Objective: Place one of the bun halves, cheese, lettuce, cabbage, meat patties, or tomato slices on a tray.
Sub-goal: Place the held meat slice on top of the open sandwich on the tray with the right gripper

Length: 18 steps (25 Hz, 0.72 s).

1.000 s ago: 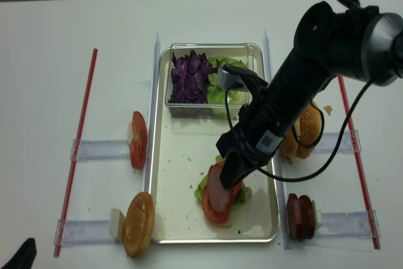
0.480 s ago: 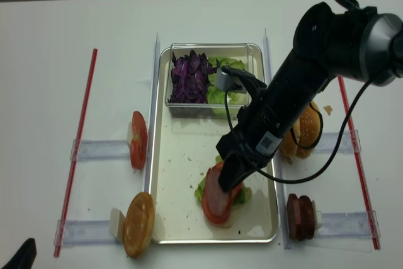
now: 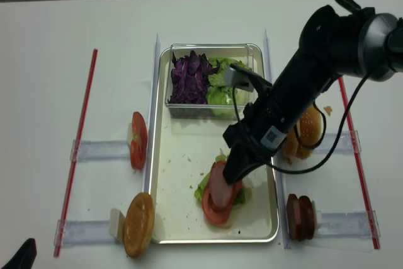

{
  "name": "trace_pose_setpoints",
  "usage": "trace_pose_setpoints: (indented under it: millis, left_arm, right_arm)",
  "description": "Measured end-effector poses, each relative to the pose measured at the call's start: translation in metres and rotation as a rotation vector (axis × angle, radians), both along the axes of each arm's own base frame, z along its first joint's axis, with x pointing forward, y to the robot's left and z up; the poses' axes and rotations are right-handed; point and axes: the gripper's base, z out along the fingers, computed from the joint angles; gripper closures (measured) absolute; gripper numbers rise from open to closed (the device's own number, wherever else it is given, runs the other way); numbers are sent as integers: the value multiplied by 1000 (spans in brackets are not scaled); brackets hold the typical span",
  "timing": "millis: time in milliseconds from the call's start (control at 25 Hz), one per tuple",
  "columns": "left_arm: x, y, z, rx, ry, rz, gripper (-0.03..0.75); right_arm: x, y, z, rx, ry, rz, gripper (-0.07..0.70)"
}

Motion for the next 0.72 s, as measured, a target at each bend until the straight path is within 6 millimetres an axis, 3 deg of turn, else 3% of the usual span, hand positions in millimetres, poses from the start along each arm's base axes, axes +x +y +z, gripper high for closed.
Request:
trace_pose_setpoints:
  millis: [160,720]
  left_arm:
    - [0,0,0,0,0,0,242]
    - [0,0,0,0,-2,0,242]
  right_arm:
    - [10,-16,1,21,-6,-46,500]
    - [12,-15,-7,37,6,-36,500]
